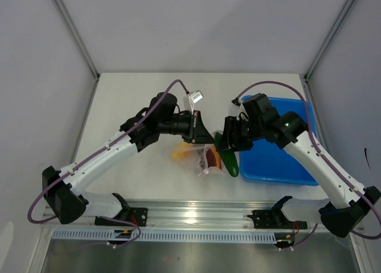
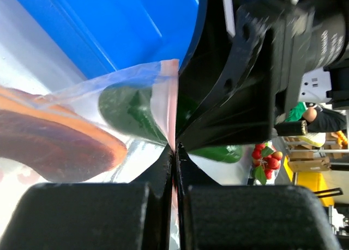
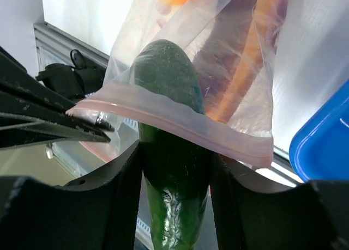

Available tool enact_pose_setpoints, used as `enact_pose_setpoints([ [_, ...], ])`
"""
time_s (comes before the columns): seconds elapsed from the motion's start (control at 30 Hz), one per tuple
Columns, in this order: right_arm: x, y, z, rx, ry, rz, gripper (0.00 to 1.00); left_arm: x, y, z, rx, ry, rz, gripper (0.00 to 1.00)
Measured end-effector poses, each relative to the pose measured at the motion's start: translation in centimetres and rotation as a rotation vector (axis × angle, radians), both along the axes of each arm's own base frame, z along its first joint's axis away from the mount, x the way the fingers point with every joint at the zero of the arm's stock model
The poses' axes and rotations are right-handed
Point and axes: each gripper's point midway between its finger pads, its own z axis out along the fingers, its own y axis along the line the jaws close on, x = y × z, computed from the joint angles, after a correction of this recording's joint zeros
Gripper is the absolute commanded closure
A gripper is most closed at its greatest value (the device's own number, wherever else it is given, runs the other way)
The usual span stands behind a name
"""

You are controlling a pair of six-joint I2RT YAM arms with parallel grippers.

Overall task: Place the food in the zip-top bag and seal the zipper
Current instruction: Place the fake vegetable in the zipper food storage bag.

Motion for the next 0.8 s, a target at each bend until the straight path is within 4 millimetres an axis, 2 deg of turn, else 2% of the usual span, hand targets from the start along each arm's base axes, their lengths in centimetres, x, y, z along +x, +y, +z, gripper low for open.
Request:
enact_pose_setpoints([
  [0.17, 0.4, 0.6, -0.5, -0.021, -0.015, -0.009, 0.64, -0.1, -0.3, 0.7, -0.031, 0.011, -0.005, 1.00],
  [0.2, 0.6, 0.7, -0.6, -0.025, -0.017, -0.013, 0.56, -0.1, -0.4, 0.8, -0.037, 0.015, -0.005, 0.99],
  [0.3, 1.0, 0.8, -1.0, -0.036, -0.023, -0.025, 0.42, -0.1, -0.5, 1.1, -0.046, 0.018, -0.005, 0.99],
  [0.47, 1.1, 1.0, -1.4, -0.053, -0.034, -0.035, 0.32, -0.1, -0.5, 1.1, -0.047, 0.024, -0.003, 0.99],
  [0.5, 1.1, 1.0, -1.5, -0.057, -0.038, -0.036, 0.27, -0.1, -0.5, 1.1, -0.047, 0.024, -0.003, 1.00],
  [0.8, 1.2, 0.6, -1.3, -0.070, -0.058, -0.048, 0.26, -0.2, -0.4, 1.0, -0.043, 0.027, -0.002, 1.00],
])
